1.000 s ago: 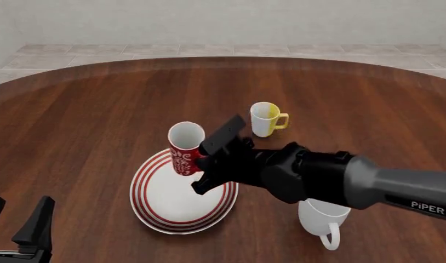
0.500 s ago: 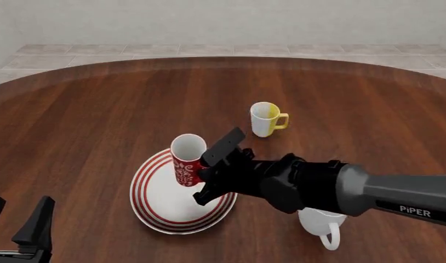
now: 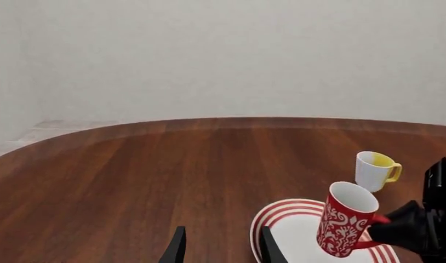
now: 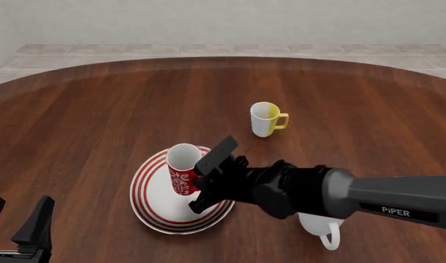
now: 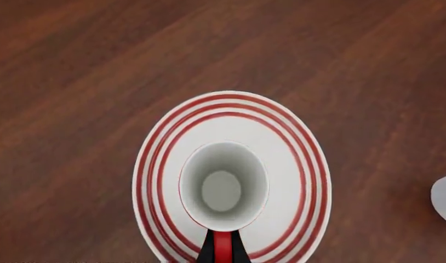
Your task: Pick up the red mug and put it on the plate
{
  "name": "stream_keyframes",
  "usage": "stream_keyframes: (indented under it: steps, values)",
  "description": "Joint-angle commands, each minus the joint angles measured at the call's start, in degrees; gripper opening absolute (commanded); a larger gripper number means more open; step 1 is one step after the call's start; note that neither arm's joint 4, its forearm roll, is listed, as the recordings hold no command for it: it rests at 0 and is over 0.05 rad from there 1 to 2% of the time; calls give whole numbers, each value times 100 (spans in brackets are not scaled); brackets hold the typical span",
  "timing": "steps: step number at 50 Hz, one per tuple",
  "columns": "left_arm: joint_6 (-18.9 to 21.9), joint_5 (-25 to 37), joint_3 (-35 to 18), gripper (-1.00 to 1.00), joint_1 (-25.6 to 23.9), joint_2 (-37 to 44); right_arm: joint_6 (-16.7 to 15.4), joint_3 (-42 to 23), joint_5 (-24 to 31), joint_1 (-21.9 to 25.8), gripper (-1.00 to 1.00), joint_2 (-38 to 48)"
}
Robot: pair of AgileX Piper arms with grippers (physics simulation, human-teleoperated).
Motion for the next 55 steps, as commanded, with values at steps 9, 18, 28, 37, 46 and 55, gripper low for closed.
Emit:
stream_keyframes:
  steps: [9, 18, 28, 37, 46, 55]
  values:
    - [-19, -5, 0, 100, 10, 0, 8, -27, -11, 32, -100, 139]
    - [-11, -13, 1, 100, 2, 0, 42, -36, -72, 66, -100, 246]
    - [-22, -6, 1, 100, 11, 1, 77, -73, -127, 92, -100, 368]
    - [-30, -13, 2, 100, 12, 0, 47, -90, -163, 73, -100, 441]
    - [-35, -7, 2, 100, 9, 0, 42, -110, -163, 94, -100, 491]
    - [-33, -10, 2, 100, -1, 0, 58, -125, -180, 95, -100, 552]
